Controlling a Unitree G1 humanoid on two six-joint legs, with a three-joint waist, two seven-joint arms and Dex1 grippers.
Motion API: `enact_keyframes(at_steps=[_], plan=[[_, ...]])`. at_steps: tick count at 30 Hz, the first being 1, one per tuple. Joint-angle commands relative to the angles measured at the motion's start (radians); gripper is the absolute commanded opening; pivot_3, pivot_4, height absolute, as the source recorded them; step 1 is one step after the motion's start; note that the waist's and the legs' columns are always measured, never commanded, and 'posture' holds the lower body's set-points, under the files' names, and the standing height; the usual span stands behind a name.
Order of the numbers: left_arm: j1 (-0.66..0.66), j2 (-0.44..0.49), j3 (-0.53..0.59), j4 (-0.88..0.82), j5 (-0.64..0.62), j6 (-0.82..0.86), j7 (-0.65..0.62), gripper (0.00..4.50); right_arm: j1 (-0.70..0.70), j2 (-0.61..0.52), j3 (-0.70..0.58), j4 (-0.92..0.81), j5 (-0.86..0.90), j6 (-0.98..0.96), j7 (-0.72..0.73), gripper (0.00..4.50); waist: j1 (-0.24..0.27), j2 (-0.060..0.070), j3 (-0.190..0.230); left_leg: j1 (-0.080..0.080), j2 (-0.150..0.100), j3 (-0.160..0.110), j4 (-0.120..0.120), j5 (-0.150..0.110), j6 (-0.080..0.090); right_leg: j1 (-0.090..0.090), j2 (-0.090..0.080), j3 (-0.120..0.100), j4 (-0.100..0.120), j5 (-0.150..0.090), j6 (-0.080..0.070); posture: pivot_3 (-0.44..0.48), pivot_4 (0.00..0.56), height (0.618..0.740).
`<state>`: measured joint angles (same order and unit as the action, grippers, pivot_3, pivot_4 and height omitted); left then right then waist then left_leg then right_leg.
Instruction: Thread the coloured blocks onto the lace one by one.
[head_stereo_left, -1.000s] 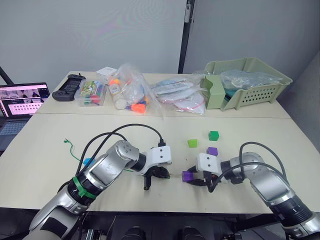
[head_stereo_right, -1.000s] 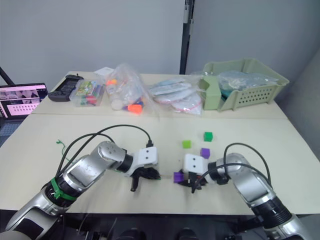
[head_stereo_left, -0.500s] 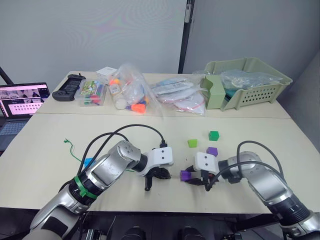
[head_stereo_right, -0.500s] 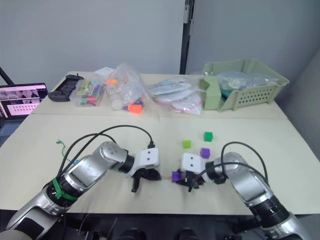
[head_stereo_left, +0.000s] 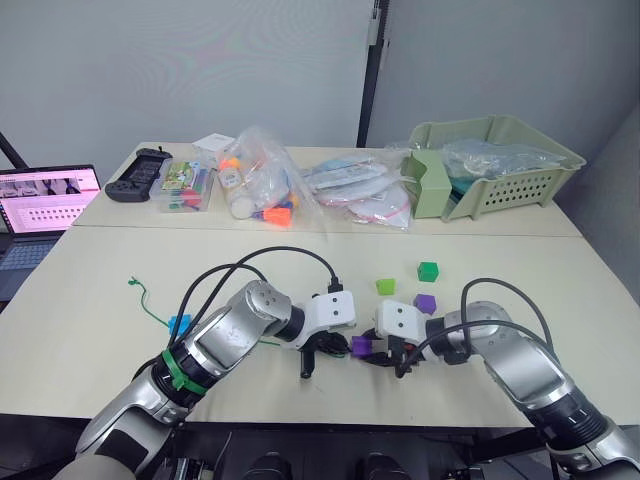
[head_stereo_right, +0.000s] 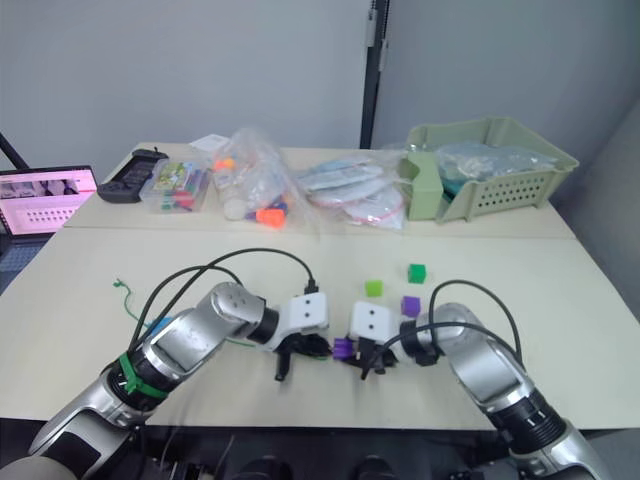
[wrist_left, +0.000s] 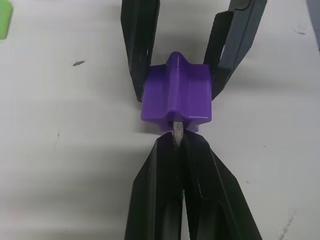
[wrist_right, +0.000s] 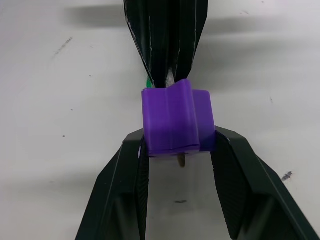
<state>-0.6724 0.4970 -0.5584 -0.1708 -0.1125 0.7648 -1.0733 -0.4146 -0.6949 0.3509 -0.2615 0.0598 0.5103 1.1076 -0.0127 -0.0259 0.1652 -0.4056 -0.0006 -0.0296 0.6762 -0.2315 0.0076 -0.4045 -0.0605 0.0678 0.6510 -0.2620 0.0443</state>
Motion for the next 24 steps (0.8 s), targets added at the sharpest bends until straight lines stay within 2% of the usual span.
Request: enact_keyframes(at_steps=[1,7,15,22,23,24], plan=[[0.040,-0.012,0.048,-0.005,-0.047,-0.093,-0.018,0.33,0.003,-0.005,-0.005,-0.021,0.006,-0.016,-0.004,1.32,0.000,0.000,0.000,0.000,0.000,0.000,0.000,0.000,0.000,0.000,0.000,0.000,0.000,0.000,0.000,0.000,0.150,0.740],[0.075,0.003,0.106,0.024,-0.081,-0.155,-0.036,2.28,0.017,-0.027,-0.011,-0.020,0.005,-0.011,-0.001,1.32,0.000,0.000,0.000,0.000,0.000,-0.001,0.001,0.000,0.000,-0.001,0.000,0.000,0.003,0.000,0.000,0.000,0.150,0.740],[0.155,0.034,0.117,0.065,-0.054,-0.287,-0.046,2.28,0.039,-0.059,-0.027,-0.034,0.015,-0.006,0.005,1.32,0.002,0.000,0.000,0.001,0.000,-0.001,0.001,0.000,0.000,0.000,-0.001,0.000,0.004,0.000,0.000,0.000,0.150,0.740],[0.176,-0.033,0.125,0.157,-0.032,-0.363,0.004,2.28,0.049,-0.075,-0.029,-0.049,0.021,0.003,0.009,1.32,0.007,0.000,0.000,0.001,-0.001,0.000,0.002,0.000,0.000,0.000,-0.001,0.000,0.004,0.000,0.000,0.000,0.150,0.740],[0.177,-0.041,0.128,0.164,-0.034,-0.373,0.006,1.68,0.050,-0.076,-0.029,-0.051,0.022,0.004,0.009,1.32,0.007,0.000,0.000,0.001,-0.001,0.000,0.002,0.000,0.000,0.000,-0.001,0.000,0.004,0.000,0.000,0.000,0.150,0.740],[0.180,-0.046,0.132,0.164,-0.039,-0.375,0.007,1.45,0.051,-0.078,-0.029,-0.054,0.023,0.006,0.009,1.32,0.007,0.000,0.000,0.001,-0.001,0.000,0.002,0.000,0.000,0.000,-0.001,0.000,0.004,0.000,0.000,0.000,0.150,0.740]])
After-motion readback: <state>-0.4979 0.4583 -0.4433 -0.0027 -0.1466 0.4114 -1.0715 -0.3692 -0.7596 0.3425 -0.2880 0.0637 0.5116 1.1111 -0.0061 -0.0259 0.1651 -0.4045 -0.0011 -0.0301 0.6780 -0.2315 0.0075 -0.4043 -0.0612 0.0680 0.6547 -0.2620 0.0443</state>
